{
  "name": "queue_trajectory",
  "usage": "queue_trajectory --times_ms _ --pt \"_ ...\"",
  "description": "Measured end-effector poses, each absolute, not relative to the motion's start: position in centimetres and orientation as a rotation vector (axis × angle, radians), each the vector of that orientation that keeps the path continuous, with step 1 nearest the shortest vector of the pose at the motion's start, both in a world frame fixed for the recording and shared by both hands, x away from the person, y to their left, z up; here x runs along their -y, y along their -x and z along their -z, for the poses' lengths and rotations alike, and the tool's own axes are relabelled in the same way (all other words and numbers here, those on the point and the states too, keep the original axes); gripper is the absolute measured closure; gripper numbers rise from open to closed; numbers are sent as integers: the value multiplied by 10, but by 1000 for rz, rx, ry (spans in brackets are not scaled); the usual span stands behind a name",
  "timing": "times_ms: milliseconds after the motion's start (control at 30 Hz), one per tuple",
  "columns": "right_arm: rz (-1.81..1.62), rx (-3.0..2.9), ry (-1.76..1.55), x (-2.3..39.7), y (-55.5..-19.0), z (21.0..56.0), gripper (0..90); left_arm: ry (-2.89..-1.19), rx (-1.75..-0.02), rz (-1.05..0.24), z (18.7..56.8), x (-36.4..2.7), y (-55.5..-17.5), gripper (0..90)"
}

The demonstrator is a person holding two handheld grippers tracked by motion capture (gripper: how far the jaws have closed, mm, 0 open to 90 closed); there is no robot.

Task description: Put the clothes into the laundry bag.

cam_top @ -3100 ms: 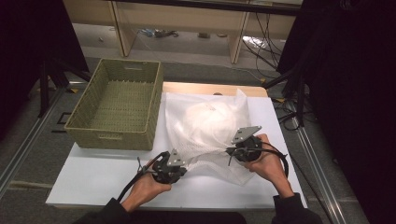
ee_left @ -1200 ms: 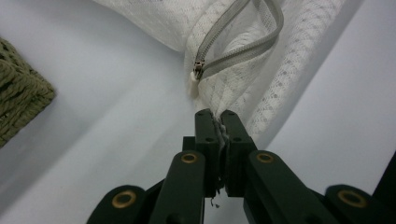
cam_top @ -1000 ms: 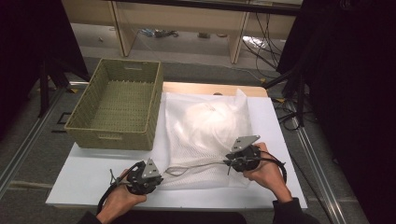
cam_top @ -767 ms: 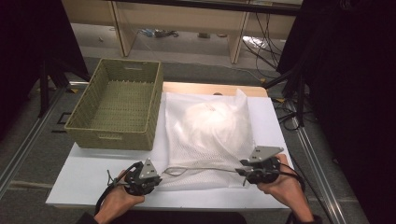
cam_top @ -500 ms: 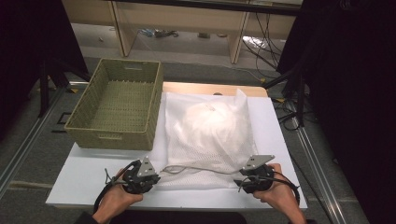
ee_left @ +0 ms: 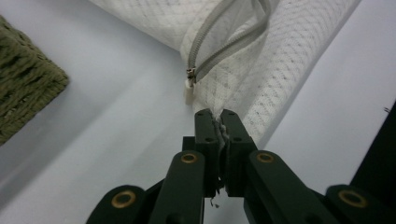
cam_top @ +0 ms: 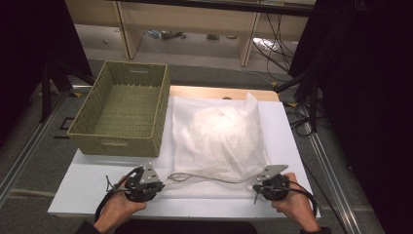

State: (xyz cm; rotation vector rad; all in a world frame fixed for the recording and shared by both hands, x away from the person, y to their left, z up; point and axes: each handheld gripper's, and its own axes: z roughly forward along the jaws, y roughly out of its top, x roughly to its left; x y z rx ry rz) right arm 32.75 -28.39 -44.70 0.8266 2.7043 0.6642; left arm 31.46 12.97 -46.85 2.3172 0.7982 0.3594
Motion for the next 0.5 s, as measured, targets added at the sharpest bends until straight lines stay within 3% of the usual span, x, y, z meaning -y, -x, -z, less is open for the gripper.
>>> queue_trajectory --times_ms 267,500 --pt "-761 -2599 -1036 326 -292 445 900 -2377 -741 -325 475 -121 -305 867" --pt "-727 -2641 -998 337 -293 455 900 -2412 -720 -290 478 -122 -302 868"
